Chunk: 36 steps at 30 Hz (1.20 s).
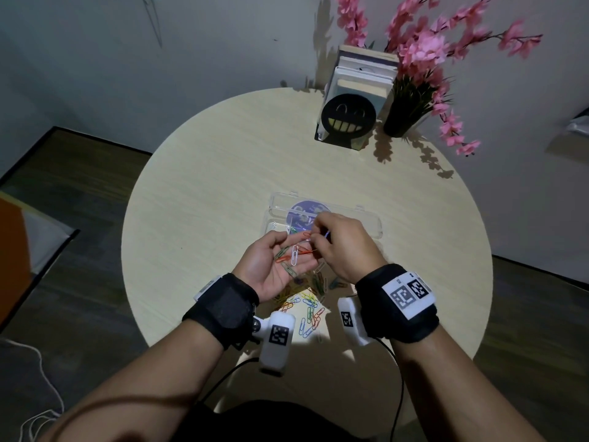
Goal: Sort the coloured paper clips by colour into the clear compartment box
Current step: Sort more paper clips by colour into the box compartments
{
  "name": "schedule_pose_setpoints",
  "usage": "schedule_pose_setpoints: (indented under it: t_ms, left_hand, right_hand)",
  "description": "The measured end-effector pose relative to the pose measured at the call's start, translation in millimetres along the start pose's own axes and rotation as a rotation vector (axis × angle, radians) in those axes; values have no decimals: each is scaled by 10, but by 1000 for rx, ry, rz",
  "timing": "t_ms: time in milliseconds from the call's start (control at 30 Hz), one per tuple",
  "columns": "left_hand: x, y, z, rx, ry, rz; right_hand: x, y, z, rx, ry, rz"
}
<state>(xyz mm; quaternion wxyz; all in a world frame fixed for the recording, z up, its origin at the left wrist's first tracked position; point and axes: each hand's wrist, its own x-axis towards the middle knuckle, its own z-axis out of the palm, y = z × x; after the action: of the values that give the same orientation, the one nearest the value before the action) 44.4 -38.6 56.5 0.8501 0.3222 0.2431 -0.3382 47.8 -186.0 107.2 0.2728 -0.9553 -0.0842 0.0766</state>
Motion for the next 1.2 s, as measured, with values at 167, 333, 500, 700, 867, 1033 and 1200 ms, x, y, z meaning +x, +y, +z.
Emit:
schedule_pose_setpoints:
  t_ms: [167,333,500,700,867,1033,1200]
  left_hand:
    - [7,-5,25,-38,8,-2]
    - [-3,-20,32,-24,-16,-13]
    - [-11,-5,51,17,-2,-13]
    - [-28,15,45,28,5,-9]
    - [-45,-1,57,49,12,-23]
    - [-50,-18,47,40,-2,-22]
    - [3,-34,32,76,-52,-37]
  right_hand:
    - [-70,-47,50,-80,-138,-4]
    - [-118,-66,92,-102,-174,19]
    - [-167,-116,118,-167,-156,-15]
    - [-205,-143,112,-181,-152,-3]
    - [-200,-146,44,-142,-196,-10]
    - [-211,-111,17,-102,-164,45]
    - [-184,-290,26,-72,-144,-61]
